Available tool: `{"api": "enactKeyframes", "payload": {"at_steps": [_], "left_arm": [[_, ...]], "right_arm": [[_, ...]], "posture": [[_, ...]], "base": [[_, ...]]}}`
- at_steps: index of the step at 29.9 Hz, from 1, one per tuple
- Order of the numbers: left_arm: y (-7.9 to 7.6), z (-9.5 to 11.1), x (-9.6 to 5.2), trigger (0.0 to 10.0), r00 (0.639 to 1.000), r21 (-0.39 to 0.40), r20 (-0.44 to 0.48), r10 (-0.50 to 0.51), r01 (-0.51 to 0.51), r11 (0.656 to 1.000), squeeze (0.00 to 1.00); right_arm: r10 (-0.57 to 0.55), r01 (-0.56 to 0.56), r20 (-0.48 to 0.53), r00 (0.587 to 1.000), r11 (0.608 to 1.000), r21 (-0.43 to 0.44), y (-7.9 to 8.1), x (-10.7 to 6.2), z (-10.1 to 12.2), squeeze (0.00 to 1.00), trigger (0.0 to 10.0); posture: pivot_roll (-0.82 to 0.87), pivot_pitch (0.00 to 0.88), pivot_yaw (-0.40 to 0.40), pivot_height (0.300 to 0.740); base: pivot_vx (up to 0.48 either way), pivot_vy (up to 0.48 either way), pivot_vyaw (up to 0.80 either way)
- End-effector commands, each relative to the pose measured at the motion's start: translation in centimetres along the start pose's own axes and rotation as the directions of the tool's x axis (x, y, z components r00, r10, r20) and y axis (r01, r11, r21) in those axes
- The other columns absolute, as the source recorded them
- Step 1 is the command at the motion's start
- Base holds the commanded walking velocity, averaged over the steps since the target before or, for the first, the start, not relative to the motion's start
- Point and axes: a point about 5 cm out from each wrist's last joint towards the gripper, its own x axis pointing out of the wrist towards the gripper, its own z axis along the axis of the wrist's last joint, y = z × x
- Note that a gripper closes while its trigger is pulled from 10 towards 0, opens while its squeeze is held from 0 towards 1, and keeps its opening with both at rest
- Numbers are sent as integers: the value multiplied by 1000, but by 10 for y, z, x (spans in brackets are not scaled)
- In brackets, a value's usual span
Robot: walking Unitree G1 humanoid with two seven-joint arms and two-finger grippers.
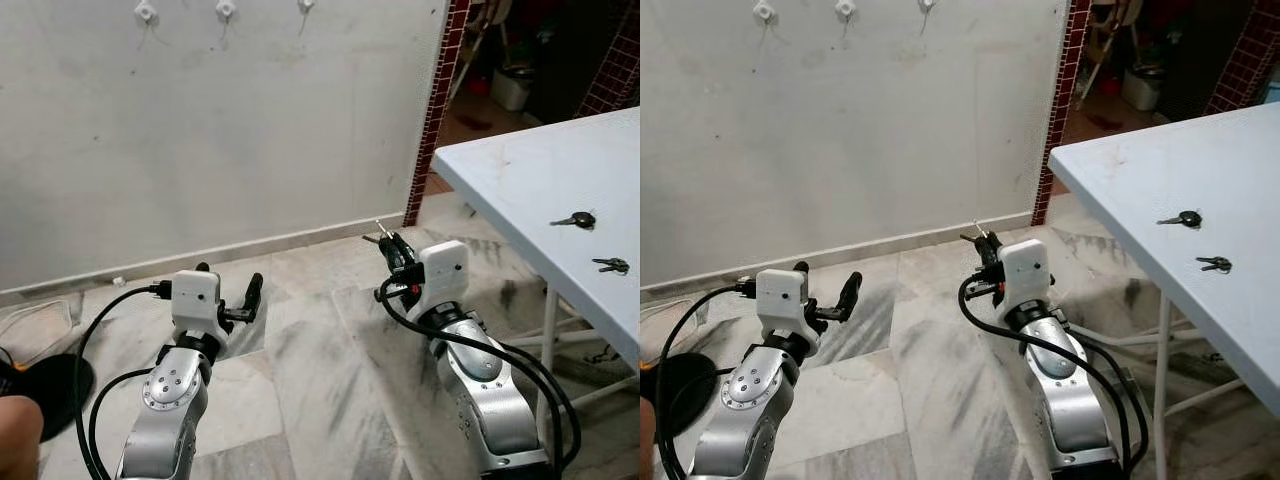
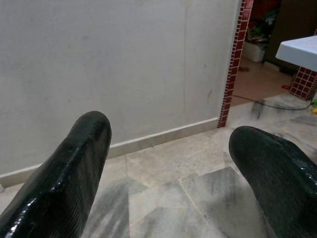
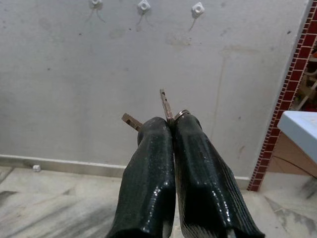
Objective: Hang keys on a hook
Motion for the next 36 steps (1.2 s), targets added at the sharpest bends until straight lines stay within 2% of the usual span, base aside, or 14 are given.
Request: {"api": "enactKeyframes", "payload": {"at_steps": [1, 13, 36], "left_arm": [[1, 4, -1, 10000, 1000, -1, 20, -2, 2, 1000, 0], [-3, 4, -1, 10000, 999, -18, 23, -23, 23, 1000, 0], [-5, 1, -4, 10000, 999, -20, 9, -38, 38, 999, 0]], "right_arm": [[5, -5, 15, 1000, 1000, -4, 1, 1, 3, 0, 10000], [14, -14, 5, 1000, 1000, -11, 3, -3, -1, 0, 10000], [27, -27, 8, 1000, 1000, -15, 6, -1, -1, 0, 10000]], "posture": [[0, 40, 43, 740], [7, 42, 46, 740], [10, 46, 47, 740]], "base": [[341, 0, 0], [402, 0, 0], [409, 0, 0]]}}
